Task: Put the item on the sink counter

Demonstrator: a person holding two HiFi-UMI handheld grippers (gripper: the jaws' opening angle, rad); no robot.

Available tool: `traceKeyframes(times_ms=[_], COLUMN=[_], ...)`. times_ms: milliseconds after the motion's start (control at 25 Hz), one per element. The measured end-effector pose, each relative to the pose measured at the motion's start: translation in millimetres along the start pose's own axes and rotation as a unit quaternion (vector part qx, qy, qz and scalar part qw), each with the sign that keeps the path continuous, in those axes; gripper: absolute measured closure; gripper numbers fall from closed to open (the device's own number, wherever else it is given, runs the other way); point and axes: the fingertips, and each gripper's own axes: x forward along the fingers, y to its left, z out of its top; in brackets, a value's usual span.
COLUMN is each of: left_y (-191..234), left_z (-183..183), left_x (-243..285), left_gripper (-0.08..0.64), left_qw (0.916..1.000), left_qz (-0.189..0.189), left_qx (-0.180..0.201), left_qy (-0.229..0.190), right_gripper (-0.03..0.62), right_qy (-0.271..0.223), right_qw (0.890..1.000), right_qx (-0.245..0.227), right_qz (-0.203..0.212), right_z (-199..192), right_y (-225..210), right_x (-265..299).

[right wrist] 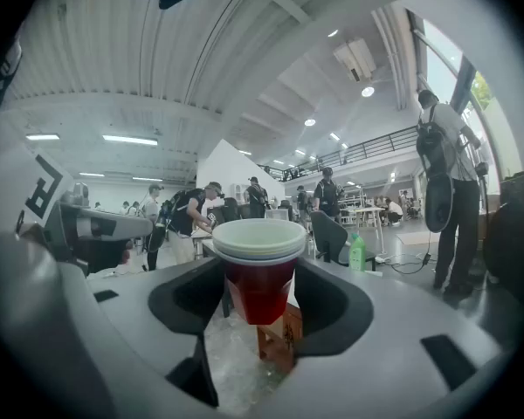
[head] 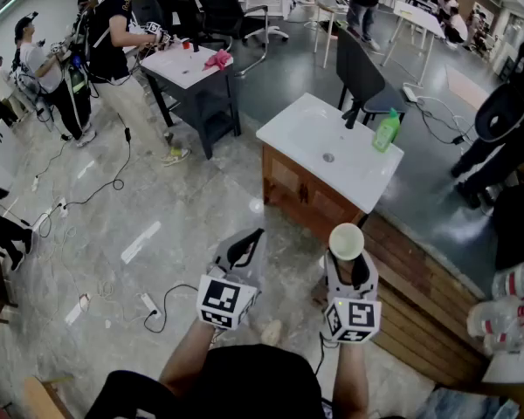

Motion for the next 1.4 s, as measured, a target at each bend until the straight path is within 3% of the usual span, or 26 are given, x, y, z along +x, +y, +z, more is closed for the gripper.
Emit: traceKeyframes(times_ms=[760,1080,1400], left_y=[4.9,36.5,88.3], left_z=[-1.1,-7.5,-7.4], left_x=[7.8,36.3,100.4], left_gripper=[0.558,0.558,0.558], left_qw=[0.9999,0.9995,0.9996], left_qz=[0.008,0.008,0.007], left_qx=[-0.007,-0.017,-0.017], left_qy=[0.006,0.025,0.020], right_gripper=[0.339,0.339,0.339], right_qy=[0.000,0.001,0.008], right_qw=[1.000,1.000,1.000], right_qx=[0.000,0.009,0.010], right_qz=[0.014,0.013,0.018], right_z=[3.3,4.8,2.8], right_y=[-0.6,-2.6,-6.3], right_x=[12.2,56.0,134.1])
